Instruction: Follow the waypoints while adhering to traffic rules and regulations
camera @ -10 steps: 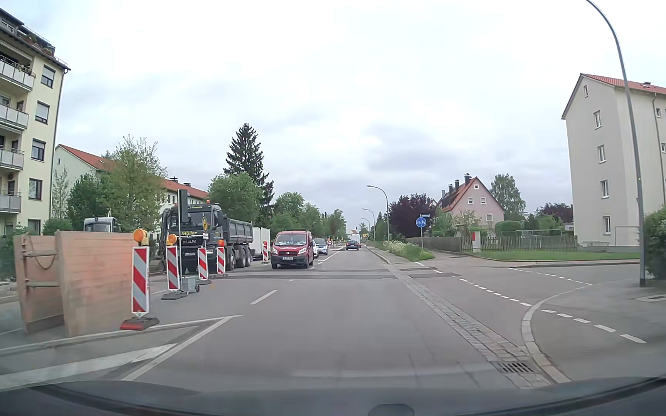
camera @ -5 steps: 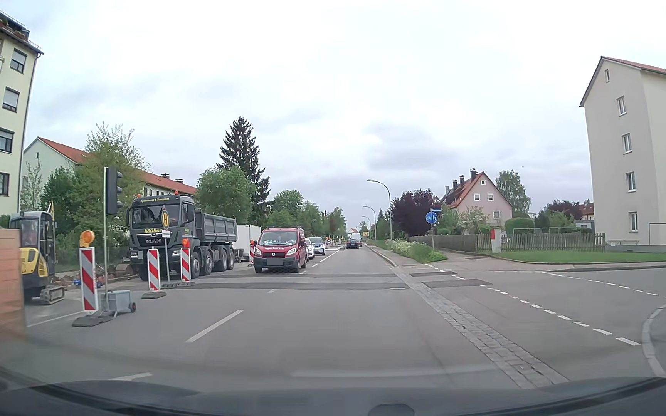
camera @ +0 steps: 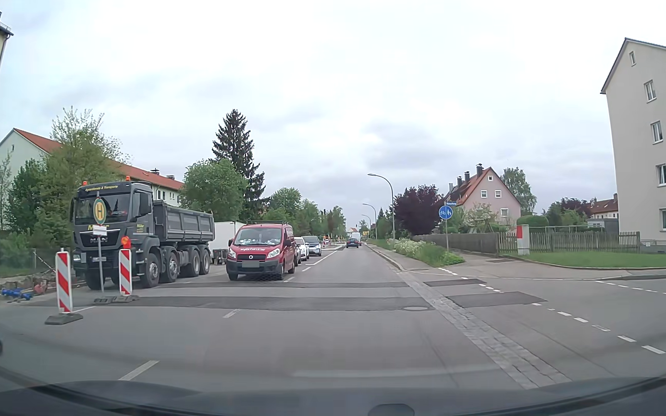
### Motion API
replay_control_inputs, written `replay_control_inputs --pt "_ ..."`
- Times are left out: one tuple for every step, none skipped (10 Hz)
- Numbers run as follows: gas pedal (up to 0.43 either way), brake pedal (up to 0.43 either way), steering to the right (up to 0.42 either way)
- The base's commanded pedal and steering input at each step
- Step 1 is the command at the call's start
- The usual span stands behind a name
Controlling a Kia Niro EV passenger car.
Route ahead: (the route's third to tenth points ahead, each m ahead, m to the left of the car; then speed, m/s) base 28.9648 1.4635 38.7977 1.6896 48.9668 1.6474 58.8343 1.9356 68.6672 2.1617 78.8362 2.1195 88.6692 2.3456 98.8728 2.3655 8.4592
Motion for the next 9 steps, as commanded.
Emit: replay_control_inputs --pt "0.138 0.000 -0.001" --pt "0.138 0.000 -0.001" --pt "0.130 0.000 0.000" --pt "0.130 0.000 -0.001" --pt "0.130 0.000 -0.001" --pt "0.130 0.000 -0.001" --pt "0.130 0.000 -0.001" --pt "0.130 0.000 -0.001" --pt "0.130 0.000 -0.001"
